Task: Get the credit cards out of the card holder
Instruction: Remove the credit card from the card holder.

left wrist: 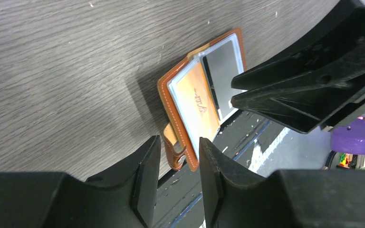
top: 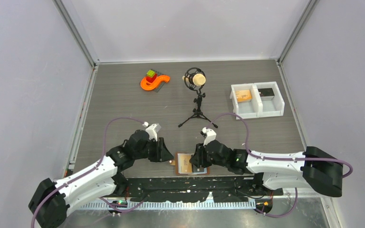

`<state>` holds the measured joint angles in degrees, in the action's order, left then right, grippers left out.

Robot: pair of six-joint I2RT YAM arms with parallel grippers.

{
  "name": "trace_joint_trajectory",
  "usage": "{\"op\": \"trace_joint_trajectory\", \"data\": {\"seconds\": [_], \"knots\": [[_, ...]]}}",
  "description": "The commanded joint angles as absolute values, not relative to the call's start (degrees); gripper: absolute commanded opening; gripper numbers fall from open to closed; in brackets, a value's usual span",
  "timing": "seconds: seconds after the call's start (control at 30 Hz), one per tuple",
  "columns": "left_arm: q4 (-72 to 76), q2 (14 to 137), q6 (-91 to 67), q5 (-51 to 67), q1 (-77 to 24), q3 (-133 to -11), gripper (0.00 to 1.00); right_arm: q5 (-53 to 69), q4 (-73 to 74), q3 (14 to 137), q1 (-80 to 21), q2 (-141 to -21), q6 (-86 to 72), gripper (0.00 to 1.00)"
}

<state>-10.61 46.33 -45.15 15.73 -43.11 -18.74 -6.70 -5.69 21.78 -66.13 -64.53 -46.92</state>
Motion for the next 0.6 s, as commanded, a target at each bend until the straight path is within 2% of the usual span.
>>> {"op": "trace_joint_trajectory", "data": {"seconds": [0.0, 0.17, 0.43, 0.57], "knots": [[-9.73, 44.96, -46.08, 17.11, -43.41, -21.55, 0.38, -6.33, -9.39, 21.43, -65.85, -65.69, -47.6, 0.37], [-7.43, 46.79, -46.05, 18.1, -44.99, -22.22, 0.37, -5.67, -10.27, 22.01, -65.81, -67.93, -47.52, 0.36], [1.41, 55.8, -47.09, 19.48, -50.49, -22.21, 0.12, -6.1, -10.39, 21.53, -65.68, -68.88, -47.64, 0.36], [3.51, 60.86, -46.56, 17.13, -51.15, -21.17, 0.07, -5.03, -11.93, 20.96, -65.19, -69.41, -47.91, 0.36]]}}
